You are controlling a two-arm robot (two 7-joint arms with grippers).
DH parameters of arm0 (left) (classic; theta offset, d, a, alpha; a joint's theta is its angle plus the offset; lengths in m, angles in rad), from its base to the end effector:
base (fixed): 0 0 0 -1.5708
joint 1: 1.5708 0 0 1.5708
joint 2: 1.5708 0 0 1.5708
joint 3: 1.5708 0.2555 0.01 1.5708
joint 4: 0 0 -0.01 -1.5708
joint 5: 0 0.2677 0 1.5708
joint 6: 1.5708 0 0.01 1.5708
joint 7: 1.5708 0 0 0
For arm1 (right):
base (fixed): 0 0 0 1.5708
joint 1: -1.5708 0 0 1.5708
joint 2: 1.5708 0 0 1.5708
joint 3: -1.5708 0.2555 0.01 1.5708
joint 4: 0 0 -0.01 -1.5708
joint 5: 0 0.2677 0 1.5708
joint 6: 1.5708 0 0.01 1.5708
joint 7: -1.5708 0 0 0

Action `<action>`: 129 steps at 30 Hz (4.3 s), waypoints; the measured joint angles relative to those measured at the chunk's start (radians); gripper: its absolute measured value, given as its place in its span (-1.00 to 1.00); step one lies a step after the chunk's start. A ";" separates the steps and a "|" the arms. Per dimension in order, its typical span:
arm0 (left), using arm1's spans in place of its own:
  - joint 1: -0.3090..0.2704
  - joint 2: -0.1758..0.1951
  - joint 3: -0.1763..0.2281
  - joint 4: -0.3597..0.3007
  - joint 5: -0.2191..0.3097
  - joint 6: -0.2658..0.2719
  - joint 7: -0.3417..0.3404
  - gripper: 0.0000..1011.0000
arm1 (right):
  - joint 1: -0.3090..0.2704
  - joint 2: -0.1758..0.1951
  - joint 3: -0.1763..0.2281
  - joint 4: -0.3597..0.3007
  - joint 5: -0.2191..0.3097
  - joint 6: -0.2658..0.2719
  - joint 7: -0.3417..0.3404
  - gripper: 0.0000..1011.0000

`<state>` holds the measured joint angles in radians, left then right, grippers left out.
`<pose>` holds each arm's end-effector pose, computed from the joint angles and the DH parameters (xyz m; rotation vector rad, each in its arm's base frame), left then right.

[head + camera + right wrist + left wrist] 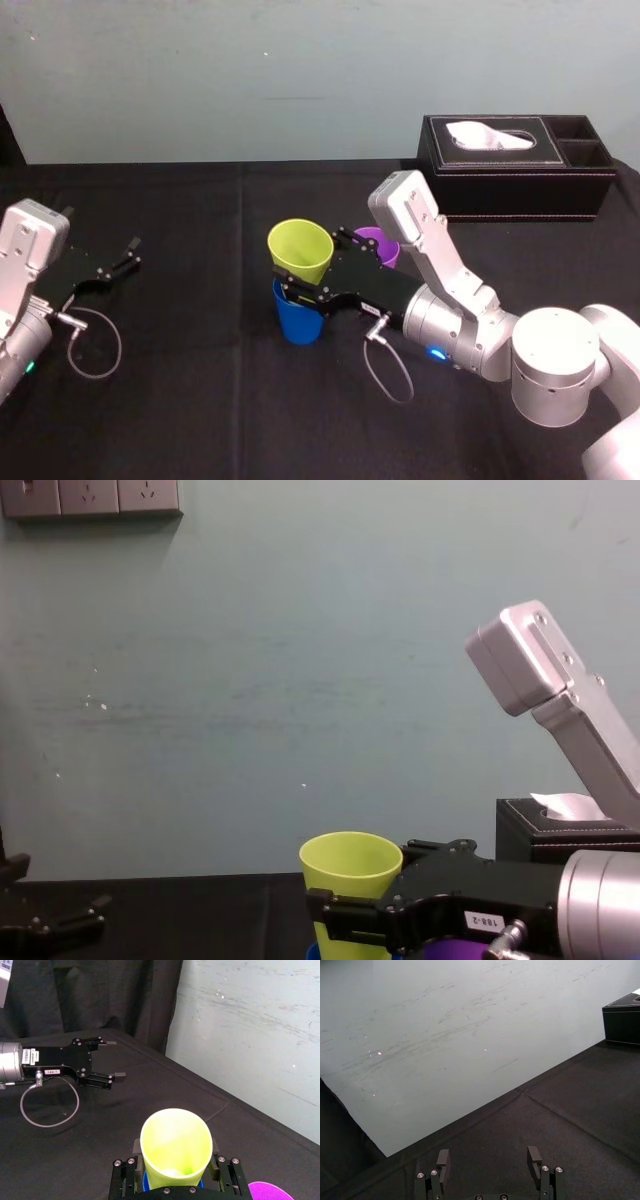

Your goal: Stack the three plastic cups sequentially using one hand.

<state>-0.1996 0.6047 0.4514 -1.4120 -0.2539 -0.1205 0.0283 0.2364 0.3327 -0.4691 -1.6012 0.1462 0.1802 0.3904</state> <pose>0.3136 0.0739 -0.2666 0.3045 -0.2851 1.2480 0.3167 0.0386 -0.2191 -0.2418 -0.1285 -0.7564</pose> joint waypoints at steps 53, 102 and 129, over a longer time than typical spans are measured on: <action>0.000 0.000 0.000 0.000 0.000 0.000 0.000 1.00 | -0.078 0.057 0.092 -0.096 0.017 -0.027 -0.033 0.98; 0.000 0.000 0.000 0.000 0.000 0.000 0.000 1.00 | -0.181 0.057 0.170 0.029 0.051 -0.075 -0.052 0.98; 0.000 0.000 0.000 0.000 0.000 0.000 0.000 1.00 | -0.102 0.008 0.151 0.114 0.046 -0.044 -0.053 0.98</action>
<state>-0.1996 0.6047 0.4514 -1.4120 -0.2539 -0.1205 0.0283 0.1344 0.3412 -0.3176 -1.4875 0.1921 0.1359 0.3369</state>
